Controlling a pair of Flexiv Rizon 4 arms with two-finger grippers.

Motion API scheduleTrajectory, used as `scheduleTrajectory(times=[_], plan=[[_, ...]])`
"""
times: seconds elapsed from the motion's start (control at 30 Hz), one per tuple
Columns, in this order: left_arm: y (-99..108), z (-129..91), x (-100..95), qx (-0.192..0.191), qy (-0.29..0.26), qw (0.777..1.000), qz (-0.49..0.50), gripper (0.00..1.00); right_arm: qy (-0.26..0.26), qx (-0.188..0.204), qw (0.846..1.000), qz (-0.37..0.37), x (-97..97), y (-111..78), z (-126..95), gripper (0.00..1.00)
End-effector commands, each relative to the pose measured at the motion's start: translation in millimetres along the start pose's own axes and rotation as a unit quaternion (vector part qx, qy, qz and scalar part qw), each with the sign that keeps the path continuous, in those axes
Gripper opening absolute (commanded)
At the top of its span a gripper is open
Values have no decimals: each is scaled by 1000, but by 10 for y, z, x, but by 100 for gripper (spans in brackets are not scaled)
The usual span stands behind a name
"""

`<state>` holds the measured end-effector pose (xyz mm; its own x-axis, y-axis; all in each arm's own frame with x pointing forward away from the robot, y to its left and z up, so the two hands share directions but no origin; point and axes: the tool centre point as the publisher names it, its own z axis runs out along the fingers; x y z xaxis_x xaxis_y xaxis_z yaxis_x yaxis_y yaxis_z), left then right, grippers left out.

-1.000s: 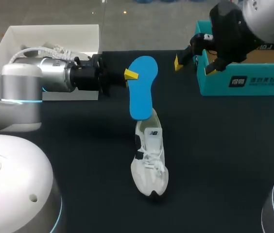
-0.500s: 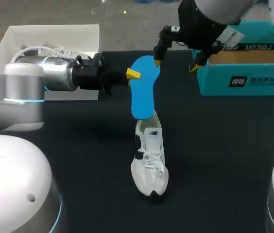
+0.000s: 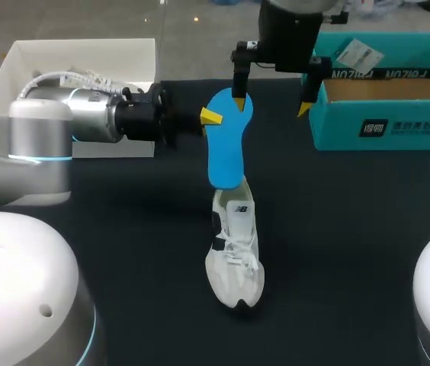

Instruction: Take the shoe out of the shoebox, open the shoe tongue, remove and reinsert the insole, then place the shoe into the shoebox

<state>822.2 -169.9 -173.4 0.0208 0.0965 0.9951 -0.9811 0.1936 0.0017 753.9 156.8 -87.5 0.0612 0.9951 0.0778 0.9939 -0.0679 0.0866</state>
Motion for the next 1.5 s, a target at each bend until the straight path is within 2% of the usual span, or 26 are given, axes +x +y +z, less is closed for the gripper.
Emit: scheduleTrajectory(times=[0.03, 0.1, 0.33, 0.7, 0.97, 1.5], plan=[[18, 4, -30, 2, 1, 1000, -2, 0, -5, -3, 999, 44, 195, -7, 170, 100], [19, -14, -40, 3, 1, 1000, -4, 0, 1, -4, 998, 64, 252, -10, 198, 100], [25, -82, -40, 9, -4, 1000, -4, 0, 31, -17, 997, 65, 409, 37, 210, 100], [10, -123, -58, 12, -18, 1000, -6, 0, 18, -22, 998, 64, 531, 85, 140, 100], [12, -83, -88, 4, -16, 1000, -10, 0, 22, -14, 999, 37, 756, 97, 152, 100], [65, -88, -62, 1, -10, 1000, -12, 0, 13, -7, 999, 41, 773, 94, 169, 100]])
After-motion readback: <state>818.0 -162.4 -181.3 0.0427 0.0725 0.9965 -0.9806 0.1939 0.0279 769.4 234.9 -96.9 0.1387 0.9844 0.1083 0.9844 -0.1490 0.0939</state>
